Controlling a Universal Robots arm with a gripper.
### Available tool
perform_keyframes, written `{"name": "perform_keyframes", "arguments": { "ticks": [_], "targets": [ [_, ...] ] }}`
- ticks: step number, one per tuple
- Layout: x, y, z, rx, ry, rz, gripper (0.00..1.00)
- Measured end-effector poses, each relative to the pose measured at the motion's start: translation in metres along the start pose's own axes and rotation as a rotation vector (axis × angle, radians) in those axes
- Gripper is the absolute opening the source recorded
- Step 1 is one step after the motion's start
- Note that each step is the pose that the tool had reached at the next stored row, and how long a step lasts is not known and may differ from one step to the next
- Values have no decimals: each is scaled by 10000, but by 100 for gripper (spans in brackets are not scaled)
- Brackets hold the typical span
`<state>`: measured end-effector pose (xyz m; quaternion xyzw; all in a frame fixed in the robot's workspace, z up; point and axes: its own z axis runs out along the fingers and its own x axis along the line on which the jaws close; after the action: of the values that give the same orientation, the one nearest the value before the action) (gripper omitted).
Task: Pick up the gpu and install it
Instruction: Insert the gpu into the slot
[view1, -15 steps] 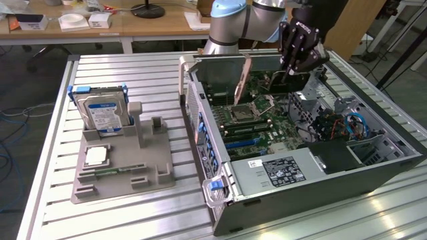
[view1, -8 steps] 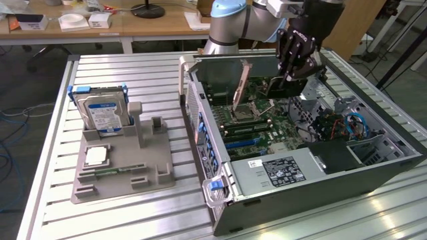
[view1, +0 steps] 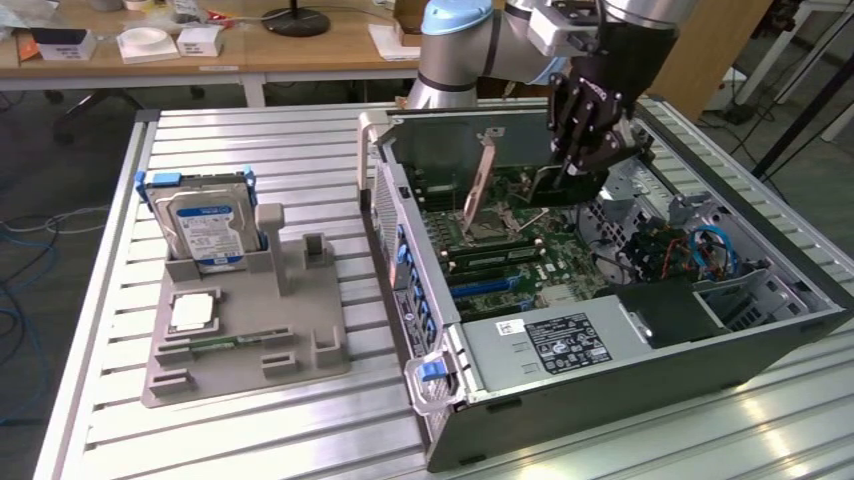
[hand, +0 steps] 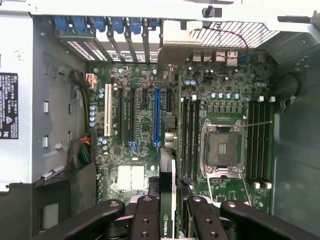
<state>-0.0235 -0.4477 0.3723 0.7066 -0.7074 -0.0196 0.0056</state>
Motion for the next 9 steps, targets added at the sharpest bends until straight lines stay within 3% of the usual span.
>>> {"name": "perform_keyframes", "arguments": {
  "ticks": [9],
  "targets": [
    [2, 2, 183, 0, 0, 1, 26]
  ]
}}
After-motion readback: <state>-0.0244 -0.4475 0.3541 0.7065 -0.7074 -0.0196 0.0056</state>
